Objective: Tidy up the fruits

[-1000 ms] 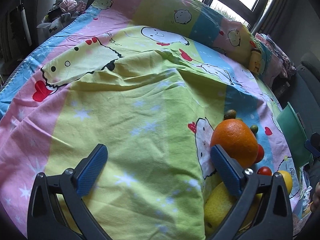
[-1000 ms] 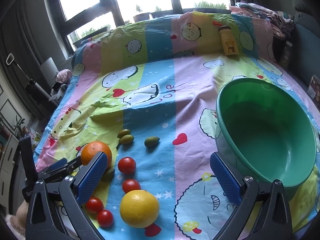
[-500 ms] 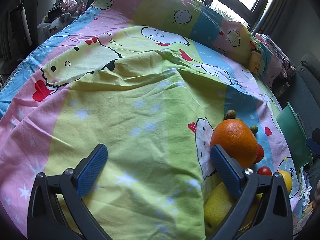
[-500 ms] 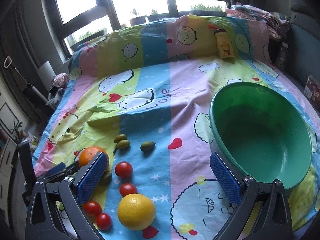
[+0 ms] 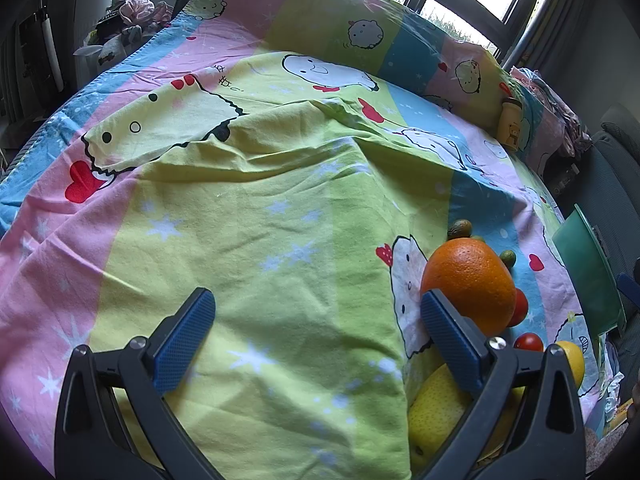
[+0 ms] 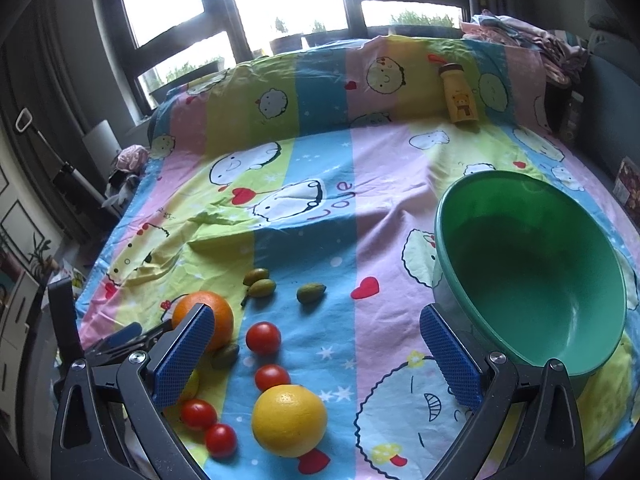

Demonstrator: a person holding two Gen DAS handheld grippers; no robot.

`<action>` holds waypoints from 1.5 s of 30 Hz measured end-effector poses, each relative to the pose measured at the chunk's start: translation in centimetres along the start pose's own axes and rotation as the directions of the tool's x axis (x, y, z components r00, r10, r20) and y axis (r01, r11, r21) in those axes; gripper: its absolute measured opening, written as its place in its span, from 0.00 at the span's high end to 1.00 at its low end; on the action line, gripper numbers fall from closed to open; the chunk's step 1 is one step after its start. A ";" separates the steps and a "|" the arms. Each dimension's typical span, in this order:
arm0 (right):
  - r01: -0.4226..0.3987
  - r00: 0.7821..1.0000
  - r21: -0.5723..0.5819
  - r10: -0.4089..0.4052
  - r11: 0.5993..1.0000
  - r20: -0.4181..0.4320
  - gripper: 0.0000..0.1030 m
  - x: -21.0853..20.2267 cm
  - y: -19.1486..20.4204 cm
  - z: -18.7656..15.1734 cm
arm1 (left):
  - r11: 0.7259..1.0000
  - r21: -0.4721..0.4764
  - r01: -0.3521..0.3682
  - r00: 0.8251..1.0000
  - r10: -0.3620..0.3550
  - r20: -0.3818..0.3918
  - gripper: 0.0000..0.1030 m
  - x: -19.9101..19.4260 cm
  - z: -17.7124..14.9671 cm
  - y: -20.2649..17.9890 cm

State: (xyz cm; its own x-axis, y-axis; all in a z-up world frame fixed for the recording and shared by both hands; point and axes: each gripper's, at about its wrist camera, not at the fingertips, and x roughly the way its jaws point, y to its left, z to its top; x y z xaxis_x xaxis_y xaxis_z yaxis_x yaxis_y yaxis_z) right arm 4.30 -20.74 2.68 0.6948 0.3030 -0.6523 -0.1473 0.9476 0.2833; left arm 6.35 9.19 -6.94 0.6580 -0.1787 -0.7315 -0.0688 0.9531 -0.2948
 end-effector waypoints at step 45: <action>0.014 1.000 -0.011 -0.015 1.000 -0.007 0.01 0.1 0.2 0.1 | 1.000 -0.002 0.002 1.000 -0.002 0.000 0.00 0.0 0.0 0.0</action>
State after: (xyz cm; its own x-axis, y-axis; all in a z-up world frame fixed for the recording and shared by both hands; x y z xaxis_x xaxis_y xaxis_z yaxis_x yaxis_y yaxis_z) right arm 4.41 -20.58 2.72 0.6921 0.2899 -0.6611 -0.1449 0.9530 0.2662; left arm 6.38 9.16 -6.92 0.6578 -0.1803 -0.7313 -0.0694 0.9523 -0.2973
